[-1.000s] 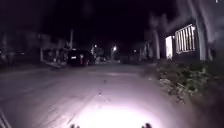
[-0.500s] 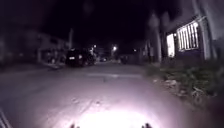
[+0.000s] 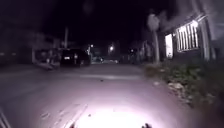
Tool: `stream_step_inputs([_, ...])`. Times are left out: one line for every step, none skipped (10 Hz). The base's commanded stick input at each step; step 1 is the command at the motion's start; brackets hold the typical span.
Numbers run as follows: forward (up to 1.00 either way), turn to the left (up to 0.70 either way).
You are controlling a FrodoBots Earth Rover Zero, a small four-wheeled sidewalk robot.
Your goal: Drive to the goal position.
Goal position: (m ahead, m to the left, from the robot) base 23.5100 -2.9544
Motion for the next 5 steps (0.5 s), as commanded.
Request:
stream_step_inputs([0.7, 0.0])
stream_step_inputs([0.7, 0.0])
stream_step_inputs([0.7, 0.0])
stream_step_inputs([0.7, 0.0])
stream_step_inputs([0.7, 0.0])
